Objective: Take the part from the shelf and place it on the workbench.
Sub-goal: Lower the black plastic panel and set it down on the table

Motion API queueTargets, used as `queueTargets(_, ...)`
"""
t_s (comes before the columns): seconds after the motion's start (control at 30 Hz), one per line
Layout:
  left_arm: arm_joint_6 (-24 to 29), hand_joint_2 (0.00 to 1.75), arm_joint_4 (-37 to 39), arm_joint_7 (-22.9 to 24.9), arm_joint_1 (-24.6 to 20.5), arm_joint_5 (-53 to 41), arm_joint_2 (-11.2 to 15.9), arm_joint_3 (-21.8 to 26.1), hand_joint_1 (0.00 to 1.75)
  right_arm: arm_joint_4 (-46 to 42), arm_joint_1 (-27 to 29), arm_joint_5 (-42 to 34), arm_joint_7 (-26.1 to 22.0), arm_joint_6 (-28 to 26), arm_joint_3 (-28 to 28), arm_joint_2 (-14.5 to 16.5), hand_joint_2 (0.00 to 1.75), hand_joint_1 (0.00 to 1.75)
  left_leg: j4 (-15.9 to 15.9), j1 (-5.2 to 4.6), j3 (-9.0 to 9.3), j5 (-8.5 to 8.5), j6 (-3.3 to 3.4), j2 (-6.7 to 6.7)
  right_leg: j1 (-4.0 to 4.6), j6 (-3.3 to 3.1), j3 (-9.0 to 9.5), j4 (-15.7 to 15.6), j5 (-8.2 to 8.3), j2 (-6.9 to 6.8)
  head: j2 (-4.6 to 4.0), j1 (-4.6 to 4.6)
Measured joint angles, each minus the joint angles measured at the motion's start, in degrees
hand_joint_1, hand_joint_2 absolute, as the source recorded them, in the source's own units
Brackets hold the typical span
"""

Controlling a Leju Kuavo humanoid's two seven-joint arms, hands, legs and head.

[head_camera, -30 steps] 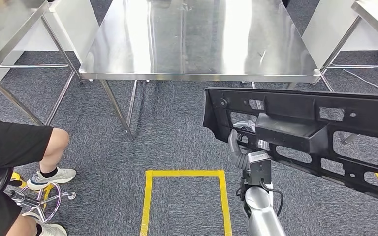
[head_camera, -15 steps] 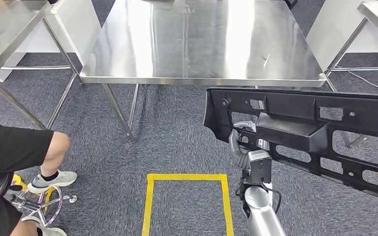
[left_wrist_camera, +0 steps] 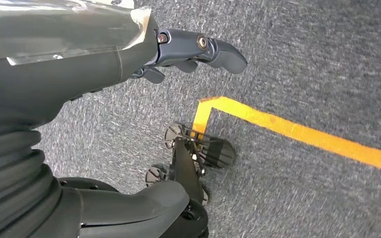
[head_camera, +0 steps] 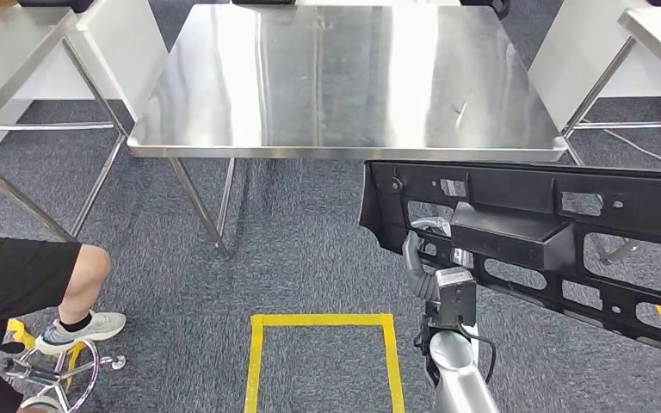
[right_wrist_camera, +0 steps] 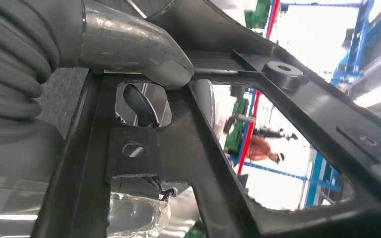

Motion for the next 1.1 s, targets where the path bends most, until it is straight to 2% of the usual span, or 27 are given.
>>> queueTargets(0.07,-0.07,1.75,0.00,-0.02,-0.01,0.08,-0.03,-0.01,0.00,0.15,-0.10,-0.10,-0.20,0.05,0.02,-0.04,1.75,1.75,-0.30,0.04,0.33,-0.08,0.72,-0.10,-0.08,0.61,0.01,0.13,-0.38,-0.04,0.00,-0.01)
queueTargets(0.13,-0.11,1.75,0.00,-0.04,-0.06,0.10,-0.03,-0.01,0.00,0.28,-0.30,-0.24,-0.34,0.06,0.03,-0.12,1.75,1.75,-0.79,0.30,1.00,-0.19,1.47,-0.09,-0.05,0.90,-1.58,3.30,-1.73,-0.14,0.00,0.04)
queueTargets(0.23,-0.25,1.75,0.00,-0.13,-0.14,0.15,-0.02,-0.01,0.00,0.88,-0.58,-0.67,-1.02,-0.02,0.03,-0.42,1.75,1.75,-0.87,0.33,1.68,-0.79,2.06,-0.09,-0.13,0.87,-8.58,14.96,-5.13,-0.19,0.00,0.07)
queueTargets(0.27,-0.31,1.75,0.00,-0.18,-0.17,0.18,-0.04,-0.01,0.00,1.20,-0.67,-0.83,-1.41,-0.09,0.03,-0.55,1.75,1.75,-0.86,0.34,1.95,-1.07,2.07,-0.16,-0.17,1.14,-10.33,17.05,-5.13,-0.19,0.00,0.07)
queueTargets(0.3,-0.35,1.75,-0.01,-0.22,-0.24,0.21,-0.07,-0.02,0.00,1.50,-0.84,-0.96,-1.77,-0.16,0.03,-0.66,1.75,1.75,-0.86,0.36,2.33,-1.37,1.99,-0.24,-0.23,1.59,-10.81,16.56,-4.00,-0.21,0.00,0.07)
queueTargets(0.33,-0.37,1.75,-0.01,-0.22,-0.35,0.23,-0.10,-0.03,0.00,1.76,-1.11,-1.06,-2.03,-0.22,0.03,-0.74,1.75,1.75,-0.85,0.39,2.83,-1.72,1.86,-0.33,-0.31,2.11,-10.05,13.65,-2.00,-0.24,0.00,0.07)
queueTargets(0.37,-0.38,1.75,-0.02,-0.22,-0.48,0.25,-0.14,-0.04,0.00,1.97,-1.42,-1.14,-2.18,-0.26,0.03,-0.81,1.75,1.75,-0.85,0.41,3.37,-2.12,1.66,-0.40,-0.41,2.60,-8.47,9.23,0.49,-0.33,0.00,0.08)
queueTargets(0.4,-0.37,1.75,-0.02,-0.21,-0.63,0.26,-0.15,-0.05,0.00,2.16,-1.74,-1.19,-2.24,-0.27,0.03,-0.87,1.75,1.75,-0.80,0.29,3.84,-2.55,1.37,-0.46,-0.38,2.75,-6.72,5.19,2.47,-0.42,-0.01,0.07)
queueTargets(0.43,-0.37,1.75,-0.01,-0.20,-0.79,0.28,-0.15,-0.08,0.00,2.34,-2.01,-1.30,-2.28,-0.30,0.05,-0.93,1.75,1.75,-0.78,0.18,4.16,-2.93,1.06,-0.50,-0.35,2.51,-5.42,2.30,3.75,-0.48,-0.01,0.05)
queueTargets(0.47,-0.36,1.75,-0.01,-0.19,-0.93,0.35,-0.11,-0.14,0.00,2.52,-2.19,-1.46,-2.31,-0.41,0.07,-0.99,1.75,1.75,-0.79,0.07,4.33,-3.23,0.77,-0.53,-0.25,2.05,-4.69,0.81,4.29,-0.51,-0.01,0.04)
queueTargets(0.5,-0.36,1.75,0.00,-0.16,-1.04,0.45,-0.08,-0.25,0.00,2.71,-2.32,-1.69,-2.32,-0.59,0.10,-1.05,1.75,1.75,-0.88,0.00,4.45,-3.43,0.49,-0.55,-0.07,1.43,-4.47,0.58,4.20,-0.49,-0.01,0.02)
queueTargets(0.57,-0.36,1.75,-0.01,-0.05,-1.20,0.69,-0.04,-0.57,0.00,3.09,-2.58,-2.26,-2.39,-1.06,0.21,-1.16,1.75,1.75,-0.96,0.16,4.64,-3.81,-0.08,-0.51,-0.24,0.45,-4.21,0.41,4.01,-0.40,0.00,0.01)
queueTargets(0.6,-0.36,1.75,-0.02,0.00,-1.26,0.76,-0.03,-0.73,0.00,3.27,-2.75,-2.50,-2.47,-1.24,0.31,-1.20,1.75,1.75,-0.54,0.24,4.56,-4.18,-0.37,-0.44,-0.41,0.01,-3.97,0.33,3.87,-0.37,0.00,-0.01)
queueTargets(0.63,-0.33,1.75,-0.02,0.04,-1.35,0.86,-0.02,-0.87,0.00,3.51,-2.99,-2.72,-2.60,-1.34,0.43,-1.23,1.75,1.75,1.24,0.31,3.78,-5.10,-0.65,-0.35,-0.64,-0.43,-3.64,0.25,3.70,-0.35,0.00,-0.04)
queueTargets(0.67,-0.30,1.75,-0.02,0.05,-1.40,1.01,0.01,-0.98,0.00,3.82,-3.22,-2.90,-2.73,-1.38,0.58,-1.25,1.75,1.75,4.44,0.38,2.13,-6.49,-0.88,-0.26,-0.73,-0.83,-3.32,0.23,3.48,-0.36,0.00,-0.07)
queueTargets(0.73,-0.22,1.75,-0.02,0.10,-1.36,1.27,0.03,-1.13,0.00,4.70,-3.55,-3.14,-2.99,-1.42,0.96,-1.27,1.75,1.75,12.96,0.45,-2.85,-9.42,-1.20,-0.14,-0.59,-1.46,-2.83,0.23,3.00,-0.37,0.00,-0.10)
queueTargets(0.77,-0.21,1.75,-0.02,0.14,-1.24,1.38,0.03,-1.17,0.00,5.16,-3.61,-3.20,-3.08,-1.42,1.16,-1.28,1.75,1.75,15.83,0.47,-4.99,-9.77,-1.26,-0.14,-0.51,-1.61,-2.61,0.23,2.78,-0.35,0.00,-0.11)
queueTargets(0.8,-0.20,1.75,-0.02,0.17,-1.13,1.48,0.03,-1.21,0.00,5.59,-3.63,-3.25,-3.14,-1.43,1.34,-1.28,1.75,1.75,16.39,0.47,-6.08,-8.82,-1.22,-0.13,-0.45,-1.66,-2.31,0.24,2.53,-0.30,0.00,-0.10)
queueTargets(0.83,-0.20,1.75,-0.02,0.19,-1.06,1.63,0.04,-1.24,0.00,5.95,-3.67,-3.28,-3.20,-1.43,1.46,-1.28,1.75,1.75,14.37,0.47,-5.87,-6.65,-1.06,-0.13,-0.41,-1.61,-1.92,0.24,2.23,-0.25,0.00,-0.11)
queueTargets(0.9,-0.17,1.75,-0.02,0.20,-0.97,1.99,0.09,-1.25,0.00,6.61,-3.96,-3.39,-3.41,-1.35,1.75,-1.27,1.75,1.75,6.33,0.41,-3.04,-1.48,-0.49,-0.08,-0.31,-1.31,-1.07,0.24,1.57,-0.16,0.00,-0.07)
queueTargets(0.93,-0.15,1.75,-0.01,0.21,-0.93,2.20,0.13,-1.25,0.00,6.99,-4.25,-3.48,-3.54,-1.25,1.93,-1.26,1.75,1.75,2.84,0.31,-1.52,0.02,-0.23,-0.05,-0.10,-1.07,-0.85,0.26,1.27,-0.12,0.00,-0.05)
queueTargets(0.97,-0.15,1.75,-0.01,0.20,-0.85,2.40,0.16,-1.25,0.00,7.40,-4.58,-3.56,-3.66,-1.10,2.15,-1.25,1.75,1.75,0.80,0.17,-0.62,0.60,0.00,-0.02,0.06,-0.83,-0.80,0.27,1.06,-0.07,0.00,-0.03)
queueTargets(1.0,-0.15,1.75,0.00,0.19,-0.73,2.66,0.19,-1.24,0.00,7.81,-4.89,-3.62,-3.74,-0.96,2.38,-1.23,1.75,1.75,0.06,-0.03,-0.26,0.43,0.22,-0.01,0.16,-0.55,-0.84,0.24,0.92,-0.04,0.00,-0.02)
queueTargets(1.1,-0.33,1.75,0.00,-0.06,-0.23,3.13,0.18,-1.23,0.00,8.67,-5.58,-3.66,-3.82,-0.72,2.91,-1.08,1.75,1.75,-0.71,-0.15,0.35,0.30,1.06,-0.03,0.21,0.39,-0.82,0.26,0.41,-0.05,-0.01,-0.02)
